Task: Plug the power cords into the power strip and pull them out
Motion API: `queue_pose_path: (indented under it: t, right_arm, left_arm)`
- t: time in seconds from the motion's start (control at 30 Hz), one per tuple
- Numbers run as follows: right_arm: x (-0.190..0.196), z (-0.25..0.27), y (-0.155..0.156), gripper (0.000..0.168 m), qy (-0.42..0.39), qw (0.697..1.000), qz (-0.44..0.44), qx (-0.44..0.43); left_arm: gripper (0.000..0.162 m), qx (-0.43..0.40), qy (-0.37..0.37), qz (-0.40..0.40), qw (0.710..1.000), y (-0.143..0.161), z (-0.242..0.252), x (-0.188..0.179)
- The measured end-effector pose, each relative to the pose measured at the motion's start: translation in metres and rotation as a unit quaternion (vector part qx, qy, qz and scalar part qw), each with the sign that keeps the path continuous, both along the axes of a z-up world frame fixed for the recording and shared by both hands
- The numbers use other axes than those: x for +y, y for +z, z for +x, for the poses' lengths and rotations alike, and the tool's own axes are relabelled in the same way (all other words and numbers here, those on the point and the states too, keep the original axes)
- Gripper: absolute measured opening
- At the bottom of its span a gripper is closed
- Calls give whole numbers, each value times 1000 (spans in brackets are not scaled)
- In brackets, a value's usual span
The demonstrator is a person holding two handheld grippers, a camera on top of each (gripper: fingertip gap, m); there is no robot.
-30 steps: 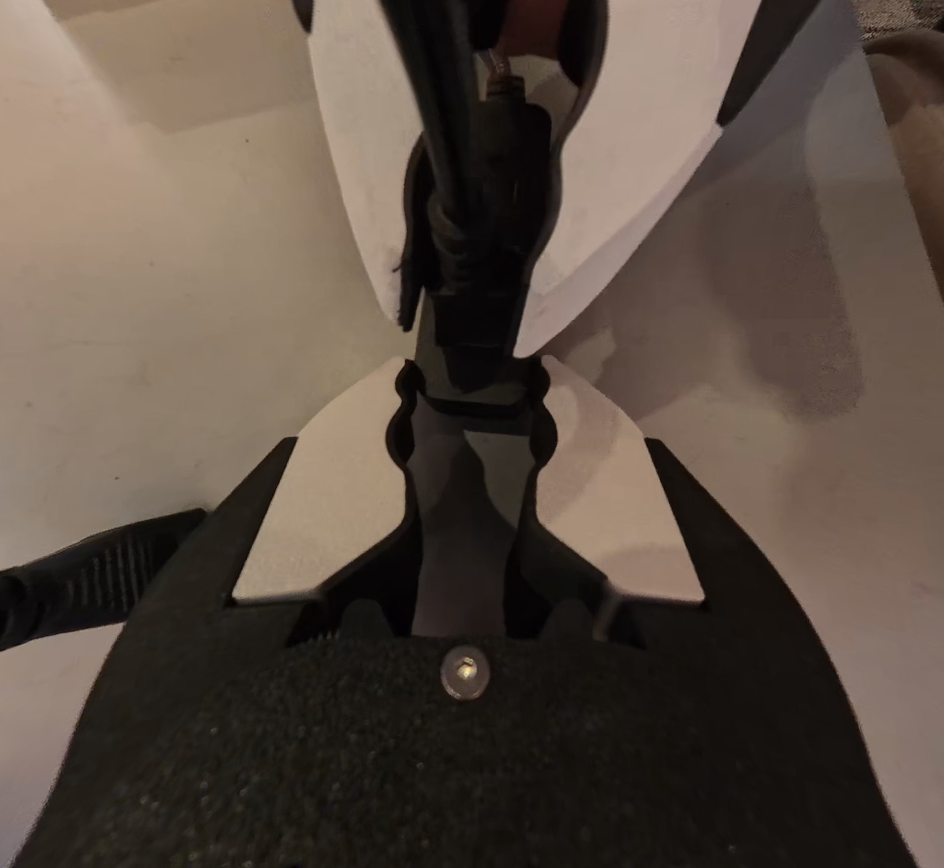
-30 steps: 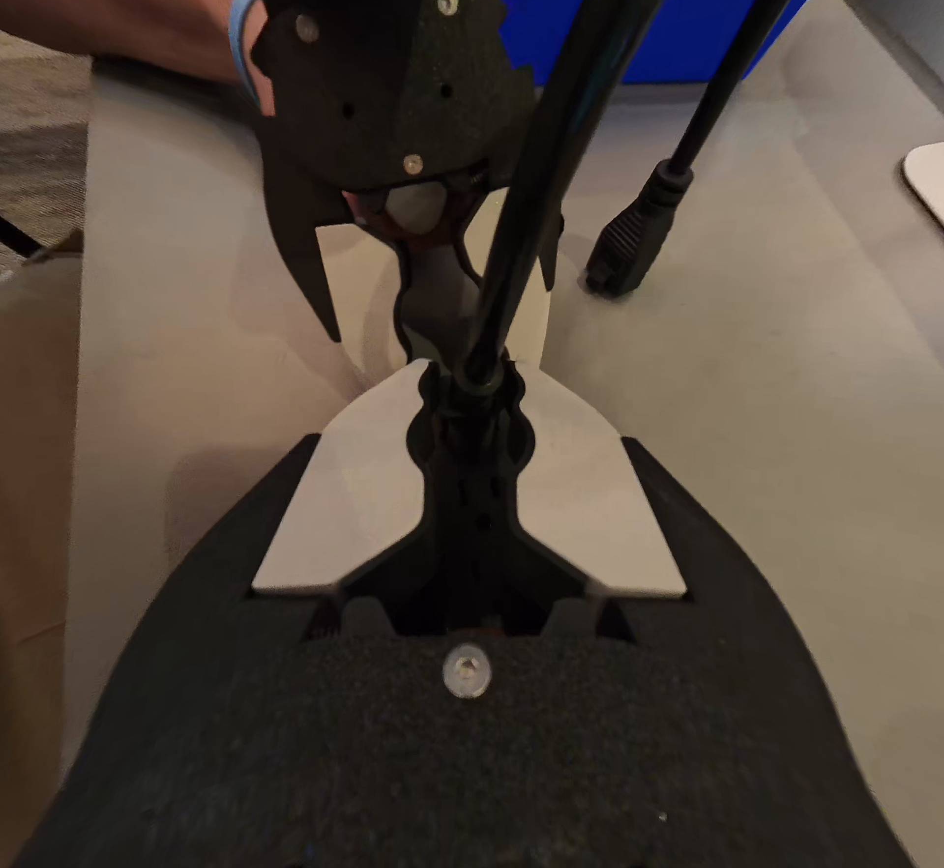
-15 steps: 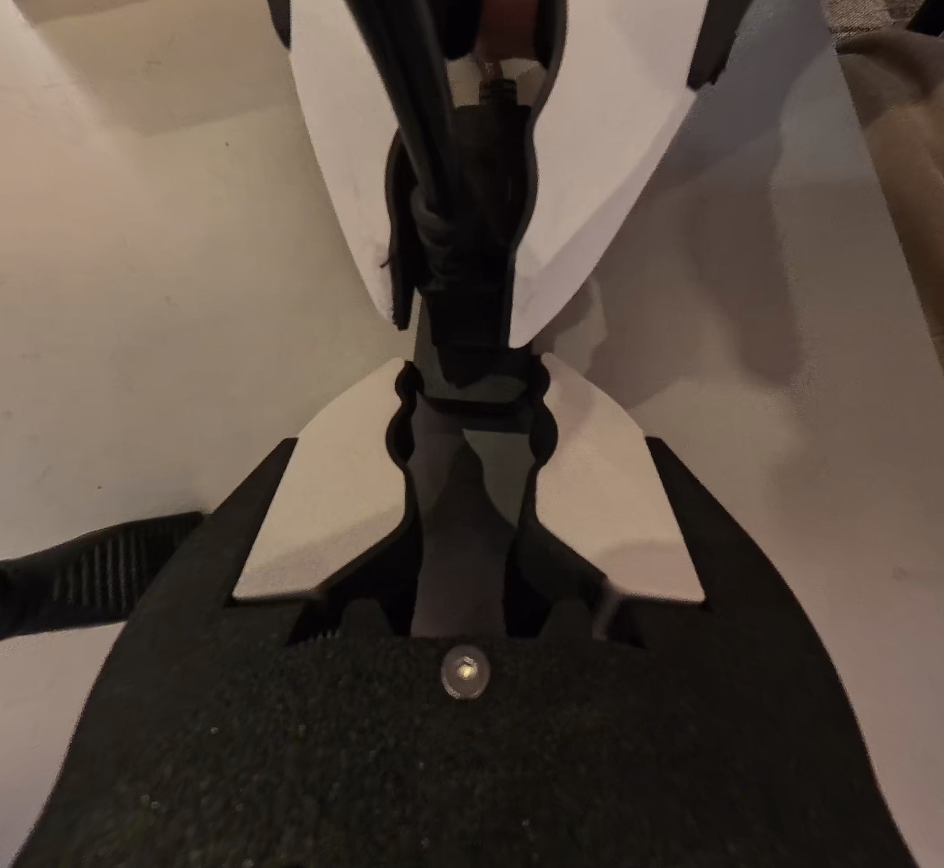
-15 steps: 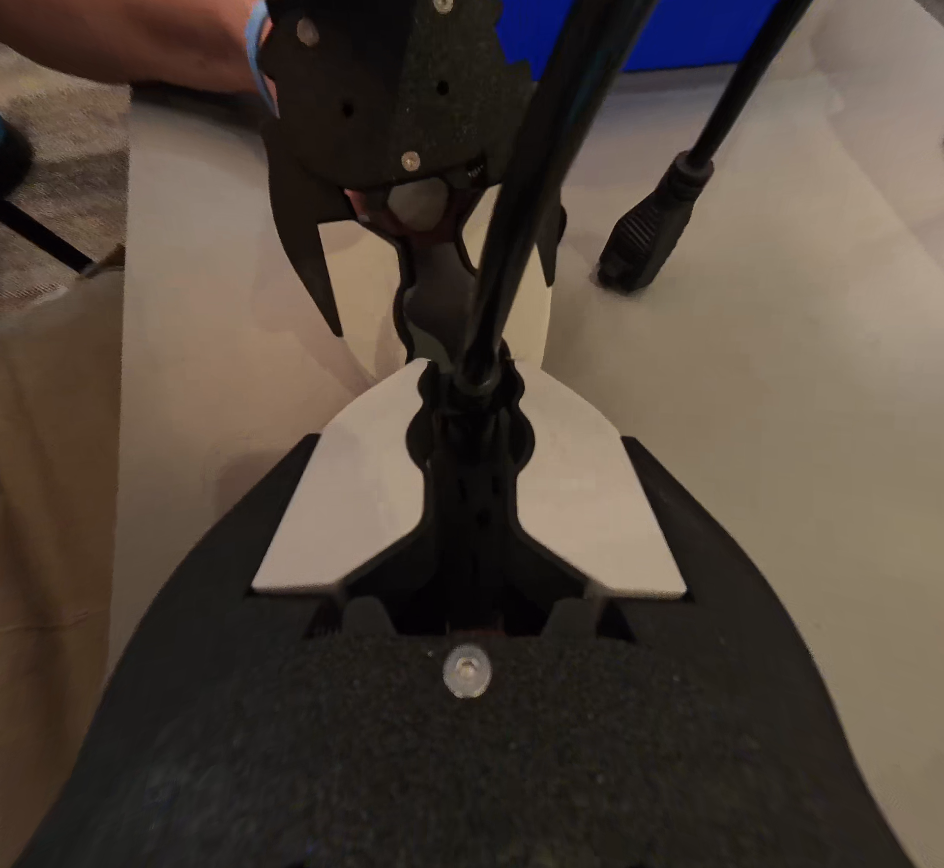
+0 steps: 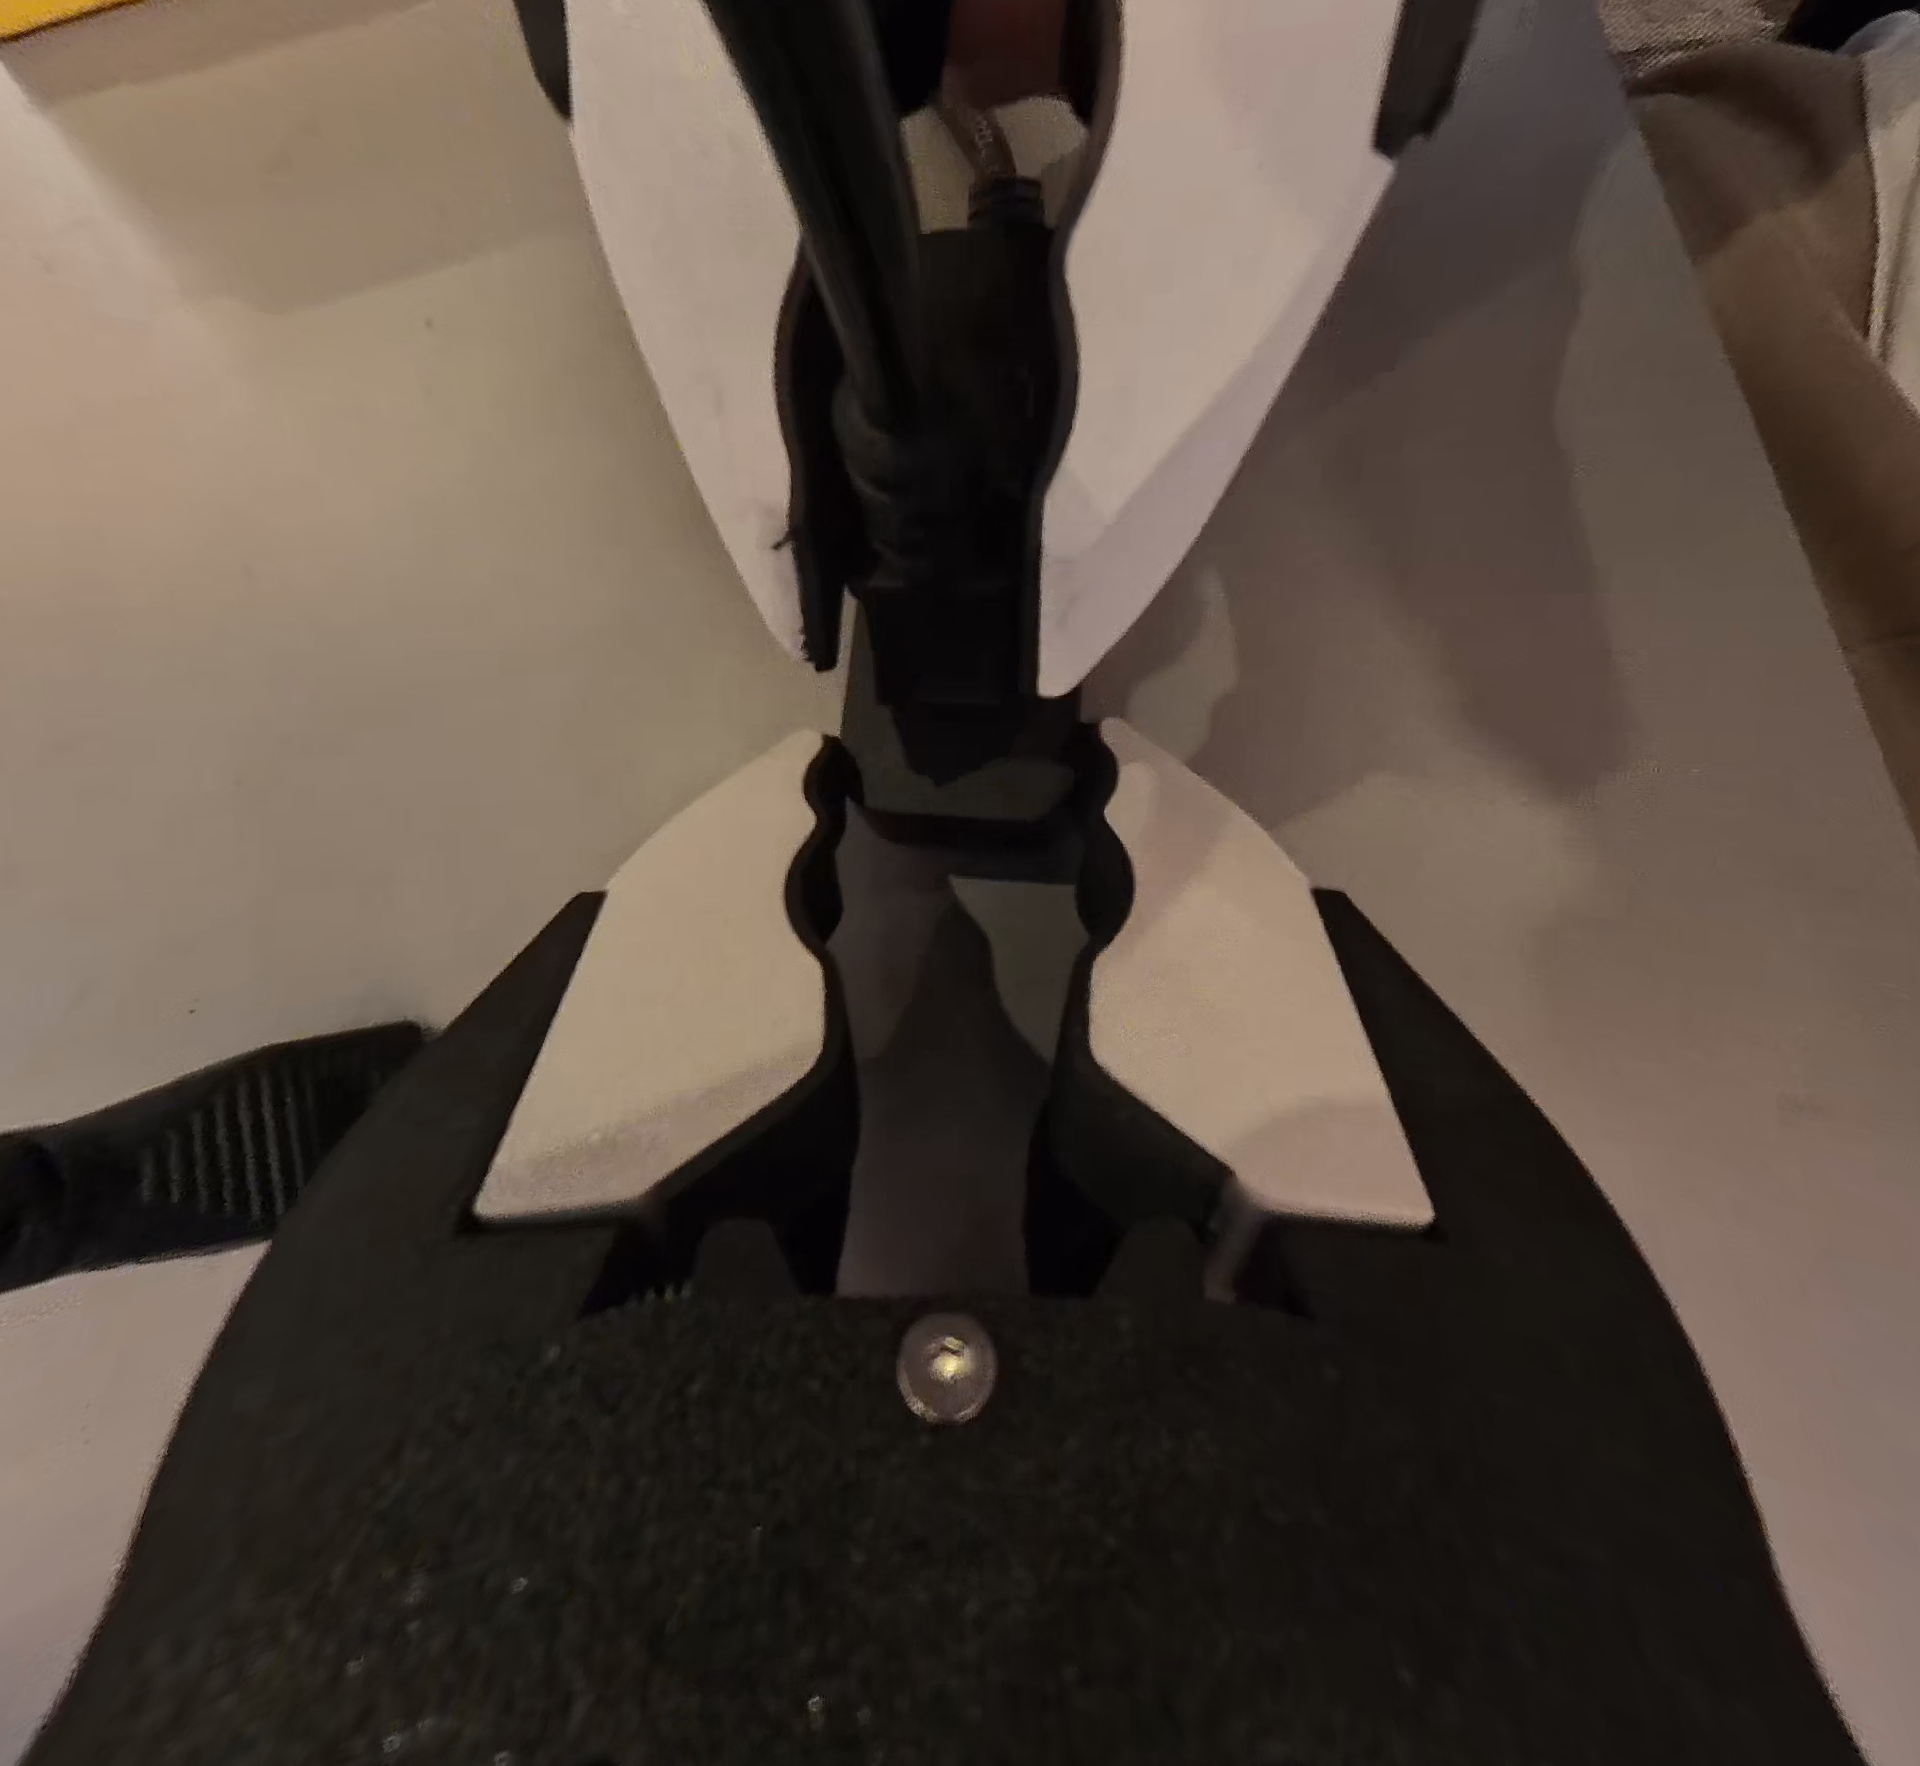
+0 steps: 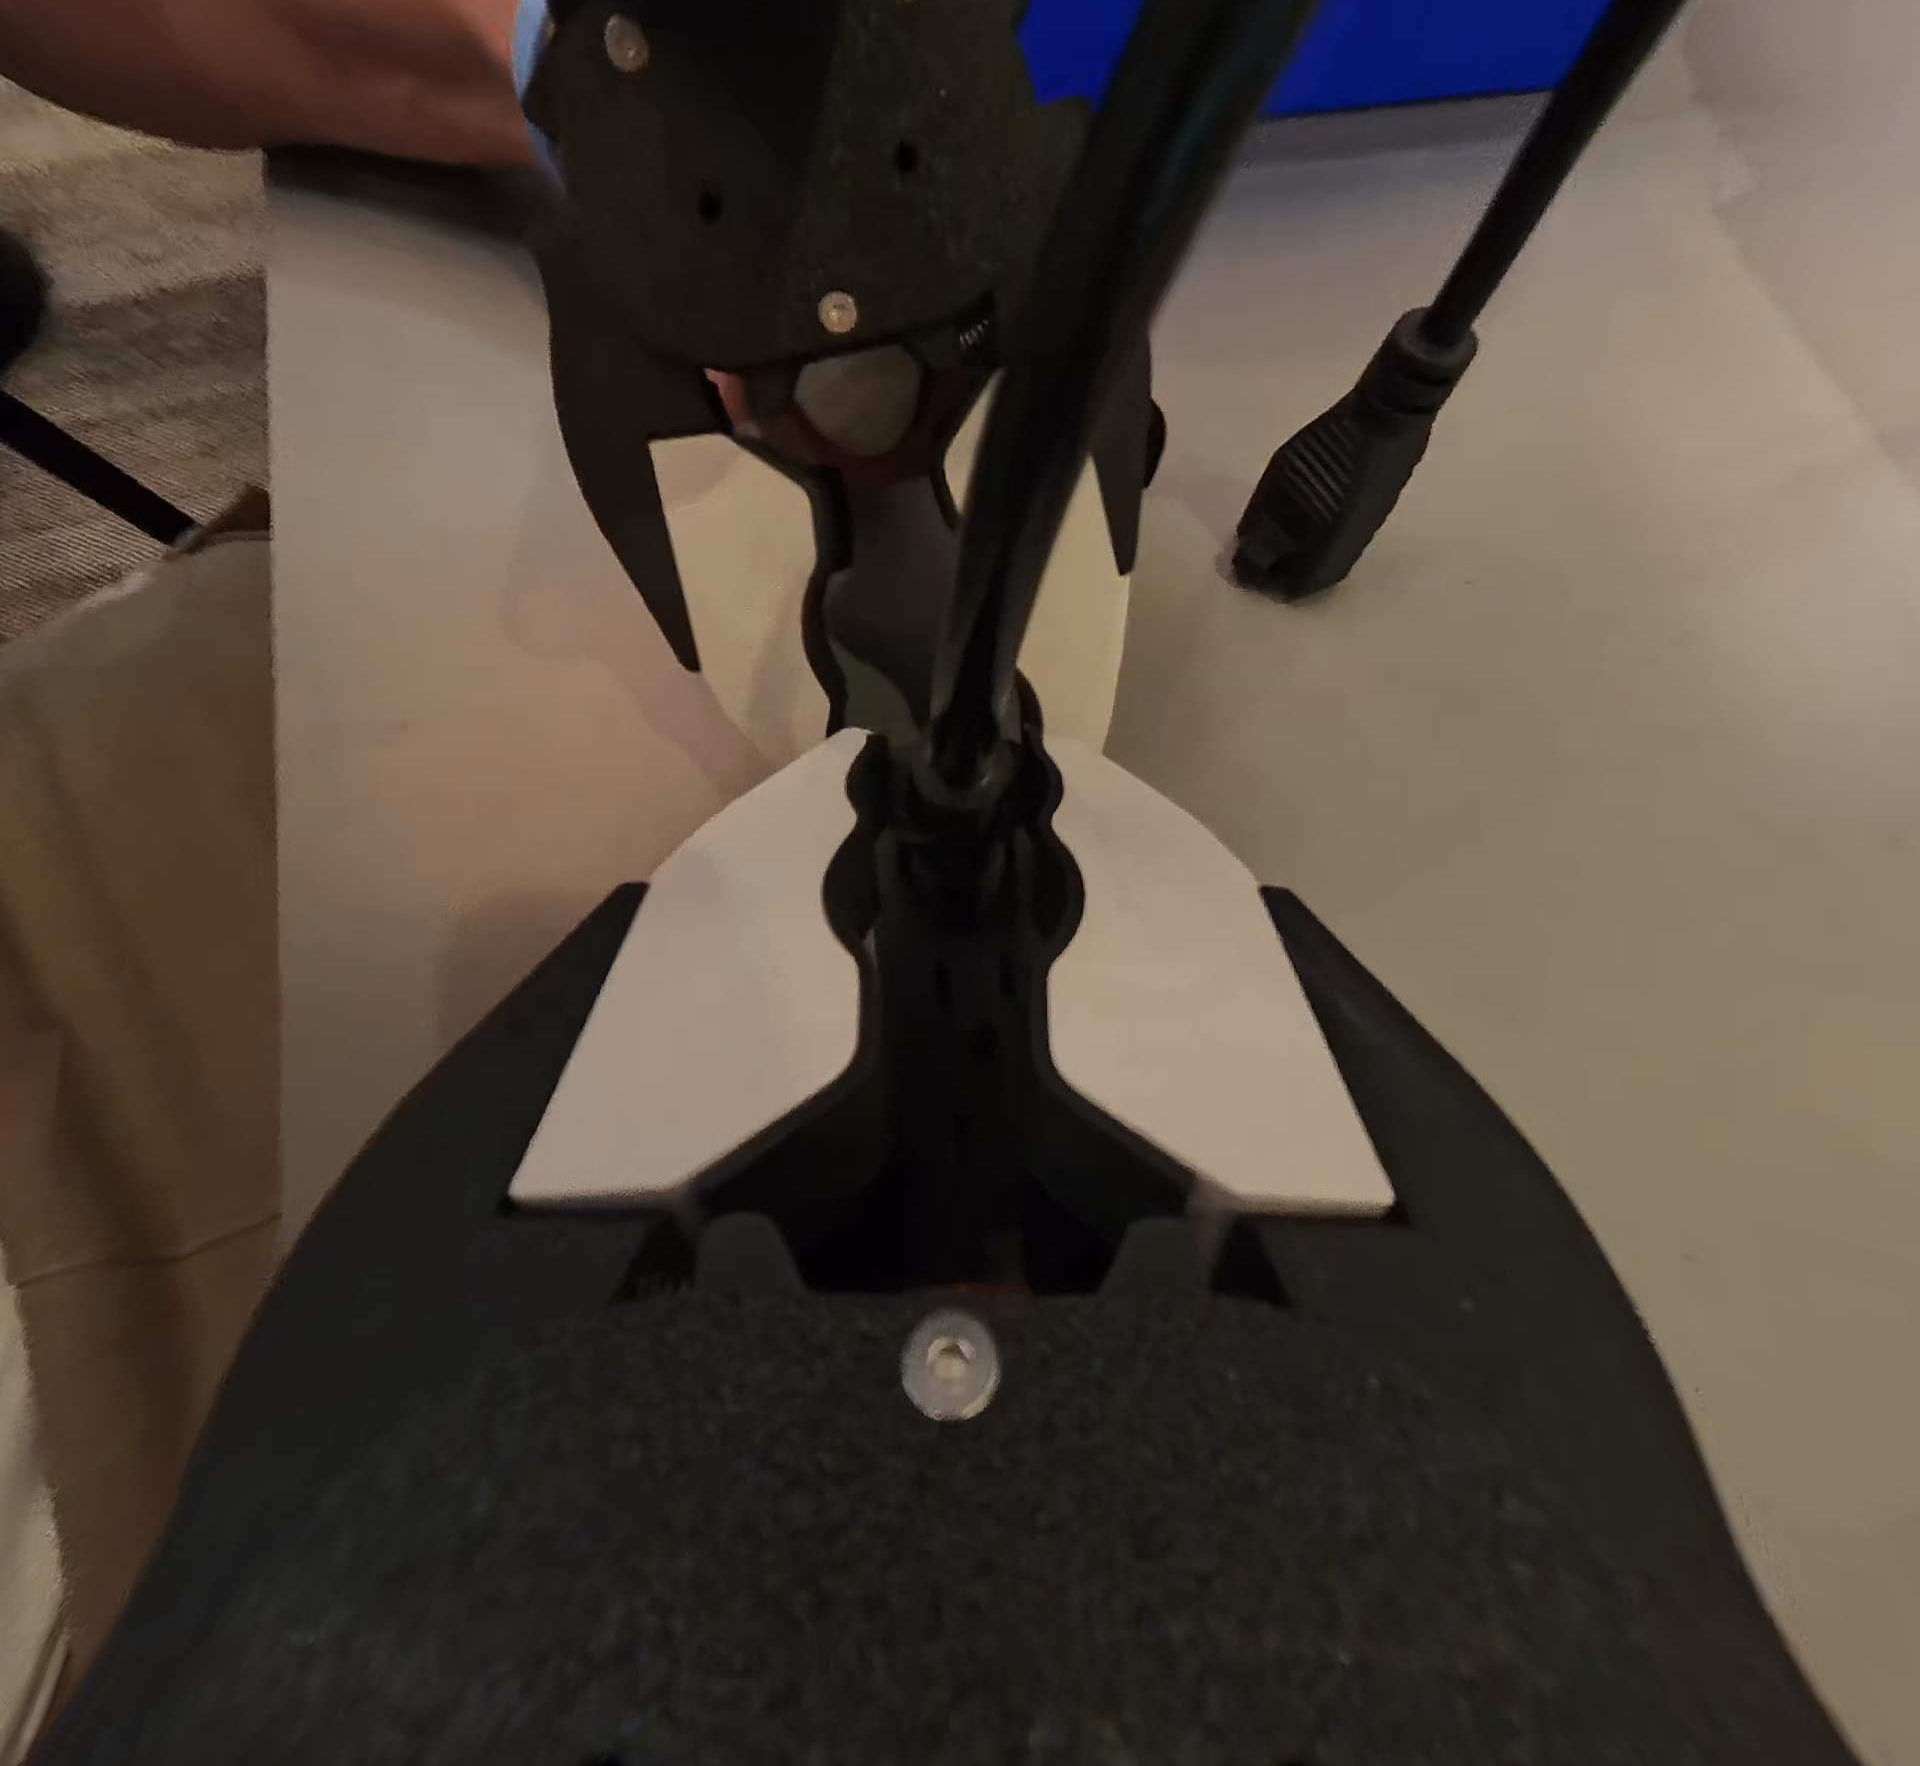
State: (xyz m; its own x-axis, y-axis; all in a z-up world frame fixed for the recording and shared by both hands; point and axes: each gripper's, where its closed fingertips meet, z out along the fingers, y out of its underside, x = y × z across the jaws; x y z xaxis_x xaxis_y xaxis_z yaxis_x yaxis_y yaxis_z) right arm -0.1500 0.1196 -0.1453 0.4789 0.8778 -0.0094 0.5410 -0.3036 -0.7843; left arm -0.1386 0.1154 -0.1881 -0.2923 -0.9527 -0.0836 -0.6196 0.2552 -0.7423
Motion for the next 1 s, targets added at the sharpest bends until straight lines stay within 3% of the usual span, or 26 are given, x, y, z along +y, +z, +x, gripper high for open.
queue_pose_path:
  t: [0.13, 0.37, 0.5, 0.8, 0.87, 1.0]
  right_arm:
    - [3, -4, -2, 25, 10, 999, -38, 24]
    - [-5, -9, -1, 25, 0, 1000, 9, -17]
    - [-4, 0, 5, 25, -3, 998, -28, 50]
    - [-2, -5, 1, 25, -20, 998, -19, 48]
    - [-10, -8, 0, 31, 6, 998, -35, 56]
    - [-14, -11, -1, 43, 16, 998, -32, 54]
  left_arm:
    - [43, 7, 0, 18, 1000, -2, 0, -2]
    - [43, 1, -24, 13, 1000, -1, -2, -7]
    - [43, -11, -16, -9, 1000, 5, 0, -5]
    - [42, -4, -2, 25, 1000, 0, 0, -3]
    - [61, -40, -28, 32, 998, 10, -1, -13]
    - [47, -62, -13, 3, 998, 19, 0, -10]
